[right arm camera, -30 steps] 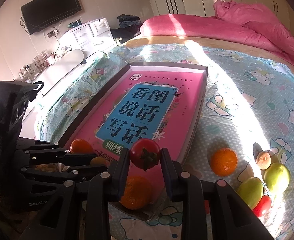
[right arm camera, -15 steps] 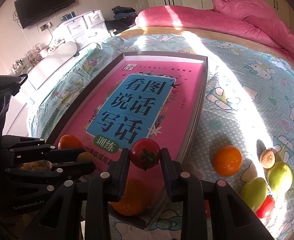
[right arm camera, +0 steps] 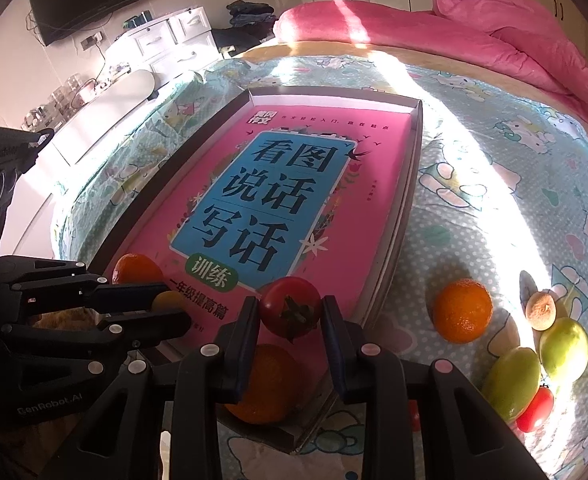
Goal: Organize fruits
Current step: 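Open the left tool to drop the brown fruit while the right tool releases the tomato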
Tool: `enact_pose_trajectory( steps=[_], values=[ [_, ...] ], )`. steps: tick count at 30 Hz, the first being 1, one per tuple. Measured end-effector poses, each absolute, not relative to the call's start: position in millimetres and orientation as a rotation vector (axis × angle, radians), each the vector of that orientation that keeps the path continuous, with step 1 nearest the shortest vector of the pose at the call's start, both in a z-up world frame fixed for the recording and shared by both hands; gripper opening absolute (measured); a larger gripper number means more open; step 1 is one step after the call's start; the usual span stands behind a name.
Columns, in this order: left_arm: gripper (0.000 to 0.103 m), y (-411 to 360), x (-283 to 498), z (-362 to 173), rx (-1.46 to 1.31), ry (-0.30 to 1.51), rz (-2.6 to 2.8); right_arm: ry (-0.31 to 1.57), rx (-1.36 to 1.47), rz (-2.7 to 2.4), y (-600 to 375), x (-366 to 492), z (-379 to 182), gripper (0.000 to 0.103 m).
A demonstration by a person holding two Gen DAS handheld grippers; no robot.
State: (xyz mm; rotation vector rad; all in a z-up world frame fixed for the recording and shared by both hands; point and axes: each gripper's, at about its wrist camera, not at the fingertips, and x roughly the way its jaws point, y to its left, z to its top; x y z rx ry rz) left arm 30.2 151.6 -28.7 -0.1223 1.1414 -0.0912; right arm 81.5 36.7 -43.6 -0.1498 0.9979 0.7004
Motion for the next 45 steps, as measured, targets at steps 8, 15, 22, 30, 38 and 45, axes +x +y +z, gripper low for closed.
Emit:
enact_pose_trajectory(
  steps=[8,15,22,30,38,45],
  values=[
    [0.023,151.9,31.6,-28.6,-0.128,1.143,-0.095,0.998,-0.13,0.701,34.2,80.4,-43.8,0.032],
    [0.023,152.3,31.7,-28.7,-0.13,1.143,-0.097,1.0,-0.102,0.705,30.9,76.8,-43.7,0.032],
    [0.023,152.8,31.5,-29.2,-0.134,1.145,-0.098,0.986,-0.05,0.707,18.8,73.8,-39.7,0.036],
    [0.029,151.9,31.0,-29.2,-0.142,1.144,-0.102,0.97,0.017,0.71,5.1,71.9,-33.8,0.037],
    [0.046,152.2,29.6,-23.4,-0.14,1.13,-0.097,0.951,0.017,0.71,1.6,66.9,-28.9,0.042],
    [0.053,156.6,28.7,-17.8,-0.174,1.116,-0.095,0.931,0.003,0.717,-0.2,61.0,-23.5,0.043]
  ],
)
